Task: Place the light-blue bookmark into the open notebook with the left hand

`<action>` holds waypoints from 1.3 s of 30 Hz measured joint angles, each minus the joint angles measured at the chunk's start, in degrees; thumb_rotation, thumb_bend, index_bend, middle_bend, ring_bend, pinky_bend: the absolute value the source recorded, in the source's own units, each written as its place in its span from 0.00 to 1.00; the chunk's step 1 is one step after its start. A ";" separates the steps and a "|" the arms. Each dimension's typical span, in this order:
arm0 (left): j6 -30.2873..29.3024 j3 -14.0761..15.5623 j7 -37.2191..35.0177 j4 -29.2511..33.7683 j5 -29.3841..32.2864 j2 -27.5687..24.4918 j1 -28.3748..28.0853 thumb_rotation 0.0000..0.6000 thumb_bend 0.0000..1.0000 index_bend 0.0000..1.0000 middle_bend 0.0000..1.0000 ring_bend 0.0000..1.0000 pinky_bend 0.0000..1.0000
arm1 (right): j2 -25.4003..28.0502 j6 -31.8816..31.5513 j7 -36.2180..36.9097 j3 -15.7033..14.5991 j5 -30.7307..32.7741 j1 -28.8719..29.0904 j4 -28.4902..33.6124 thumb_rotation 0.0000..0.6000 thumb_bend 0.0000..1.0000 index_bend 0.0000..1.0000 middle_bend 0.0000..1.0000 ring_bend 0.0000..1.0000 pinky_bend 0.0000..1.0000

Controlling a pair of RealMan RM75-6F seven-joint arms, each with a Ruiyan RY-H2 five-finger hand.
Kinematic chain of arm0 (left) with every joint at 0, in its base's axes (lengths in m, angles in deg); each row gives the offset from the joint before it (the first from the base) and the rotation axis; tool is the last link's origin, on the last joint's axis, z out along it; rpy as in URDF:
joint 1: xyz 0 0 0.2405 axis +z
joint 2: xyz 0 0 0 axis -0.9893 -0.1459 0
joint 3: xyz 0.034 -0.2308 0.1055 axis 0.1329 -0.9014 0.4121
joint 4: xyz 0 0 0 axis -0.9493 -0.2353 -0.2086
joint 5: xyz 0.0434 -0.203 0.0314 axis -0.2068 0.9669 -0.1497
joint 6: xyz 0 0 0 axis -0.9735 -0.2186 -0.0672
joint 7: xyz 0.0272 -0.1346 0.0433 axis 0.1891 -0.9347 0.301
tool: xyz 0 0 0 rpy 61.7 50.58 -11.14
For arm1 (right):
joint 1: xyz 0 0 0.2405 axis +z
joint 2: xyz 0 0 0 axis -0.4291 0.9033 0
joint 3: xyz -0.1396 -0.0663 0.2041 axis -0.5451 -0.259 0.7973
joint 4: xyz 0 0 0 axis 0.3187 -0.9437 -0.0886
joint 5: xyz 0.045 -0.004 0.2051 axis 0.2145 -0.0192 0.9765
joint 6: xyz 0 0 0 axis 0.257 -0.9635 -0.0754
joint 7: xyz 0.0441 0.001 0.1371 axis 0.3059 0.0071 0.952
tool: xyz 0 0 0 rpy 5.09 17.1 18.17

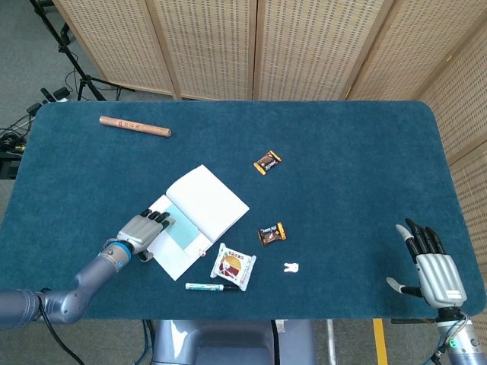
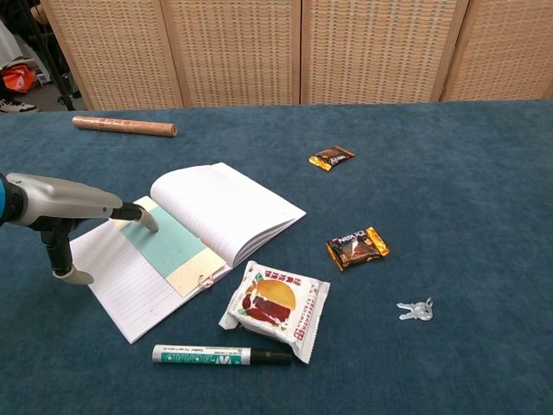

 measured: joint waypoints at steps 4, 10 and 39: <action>-0.24 0.31 0.09 0.10 0.34 0.14 -0.25 1.00 0.30 0.00 0.00 0.00 0.00 | 0.00 0.00 0.00 -0.01 -0.04 0.00 0.00 1.00 0.16 0.00 0.00 0.00 0.00; -0.70 0.52 -0.12 0.45 0.36 0.27 -0.66 1.00 0.30 0.00 0.00 0.00 0.00 | -0.04 -0.05 -0.20 -0.07 -0.21 -0.03 0.09 1.00 0.16 0.00 0.00 0.00 0.00; -5.14 -0.91 -4.27 4.84 -4.09 -4.58 0.39 1.00 0.30 0.00 0.00 0.00 0.00 | -0.10 0.21 -0.09 -0.03 -0.12 -0.01 -0.12 1.00 0.16 0.00 0.00 0.00 0.00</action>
